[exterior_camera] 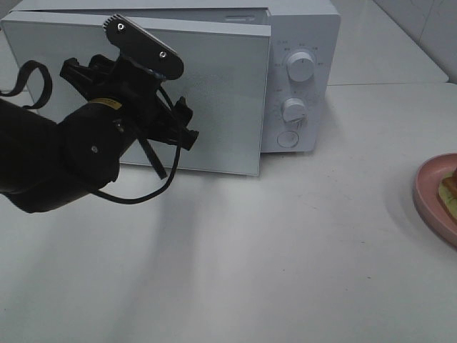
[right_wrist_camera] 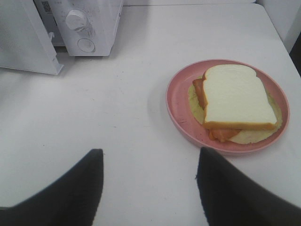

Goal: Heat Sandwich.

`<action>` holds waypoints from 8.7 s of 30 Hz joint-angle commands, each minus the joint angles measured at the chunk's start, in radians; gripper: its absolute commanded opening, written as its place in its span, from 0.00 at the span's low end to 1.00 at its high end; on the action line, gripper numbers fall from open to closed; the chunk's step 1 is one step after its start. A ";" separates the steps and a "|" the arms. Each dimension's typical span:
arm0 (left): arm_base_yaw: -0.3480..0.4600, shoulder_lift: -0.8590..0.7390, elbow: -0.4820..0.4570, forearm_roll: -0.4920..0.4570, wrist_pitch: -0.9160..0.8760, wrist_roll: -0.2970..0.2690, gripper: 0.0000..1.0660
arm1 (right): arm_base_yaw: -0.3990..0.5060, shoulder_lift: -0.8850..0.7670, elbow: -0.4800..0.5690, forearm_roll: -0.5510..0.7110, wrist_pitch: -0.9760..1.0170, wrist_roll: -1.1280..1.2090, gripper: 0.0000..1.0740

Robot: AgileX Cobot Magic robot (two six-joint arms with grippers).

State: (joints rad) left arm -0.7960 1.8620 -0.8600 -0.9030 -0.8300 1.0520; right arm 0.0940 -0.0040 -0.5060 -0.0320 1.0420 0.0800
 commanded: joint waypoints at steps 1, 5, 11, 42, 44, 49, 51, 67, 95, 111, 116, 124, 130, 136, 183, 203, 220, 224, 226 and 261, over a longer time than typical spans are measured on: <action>-0.003 0.017 -0.033 -0.011 -0.010 -0.085 0.71 | 0.001 -0.026 0.002 -0.005 -0.005 -0.008 0.54; -0.003 0.038 -0.067 0.001 -0.011 -0.229 0.52 | 0.001 -0.026 0.002 -0.005 -0.005 -0.008 0.54; -0.003 0.052 -0.098 0.004 -0.010 -0.322 0.27 | 0.001 -0.026 0.002 -0.005 -0.005 -0.008 0.54; 0.031 0.188 -0.272 0.070 -0.005 -0.603 0.00 | 0.001 -0.026 0.002 -0.005 -0.005 -0.008 0.54; 0.045 0.187 -0.272 0.082 -0.005 -0.606 0.00 | 0.001 -0.026 0.002 -0.005 -0.005 -0.008 0.54; 0.058 0.187 -0.272 0.096 -0.002 -0.618 0.00 | 0.001 -0.026 0.002 -0.005 -0.005 -0.008 0.54; 0.059 0.187 -0.272 0.097 -0.002 -0.628 0.00 | 0.001 -0.026 0.002 -0.005 -0.005 -0.008 0.54; 0.094 0.185 -0.272 0.162 0.029 -0.713 0.00 | 0.001 -0.026 0.002 -0.005 -0.005 -0.008 0.54; 0.094 -0.369 0.110 0.422 0.653 -0.706 0.00 | 0.001 -0.026 0.002 -0.005 -0.005 -0.008 0.54; 0.204 -0.598 0.120 0.485 1.116 -0.714 0.60 | 0.001 -0.026 0.002 -0.005 -0.005 -0.008 0.54; 0.282 -0.649 0.120 0.488 1.278 -0.714 0.77 | 0.001 -0.026 0.002 -0.005 -0.005 -0.008 0.54; 0.520 -0.761 0.120 0.515 1.564 -0.714 0.77 | 0.001 -0.026 0.002 -0.005 -0.005 -0.008 0.54; 0.703 -0.843 0.120 0.569 1.687 -0.716 0.77 | 0.001 -0.026 0.002 -0.005 -0.005 -0.008 0.54; 0.897 -0.975 0.147 0.501 1.689 -0.715 0.77 | 0.001 -0.026 0.002 -0.005 -0.005 -0.008 0.54; 0.927 -1.888 0.357 0.844 1.886 -0.958 0.75 | 0.001 -0.021 0.002 -0.005 -0.005 -0.007 0.54; 0.927 -1.888 0.369 0.816 1.868 -0.979 0.75 | 0.001 -0.021 0.002 -0.005 -0.005 -0.007 0.54; 0.894 -1.888 0.369 0.813 1.868 -0.983 0.74 | 0.001 -0.021 0.002 -0.005 -0.005 -0.007 0.54; 0.894 -1.888 0.369 0.813 1.868 -0.983 0.74 | 0.001 -0.021 0.002 -0.005 -0.005 -0.007 0.54; 0.894 -1.888 0.369 0.813 1.868 -0.983 0.74 | 0.001 -0.021 0.002 -0.005 -0.005 -0.007 0.54; 0.894 -1.888 0.369 0.813 1.868 -0.983 0.74 | 0.037 -0.026 0.002 -0.006 -0.005 -0.004 0.54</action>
State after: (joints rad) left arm 0.1030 -0.0040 -0.4940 -0.0810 1.0500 0.0770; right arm 0.1290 -0.0040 -0.5060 -0.0320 1.0420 0.0800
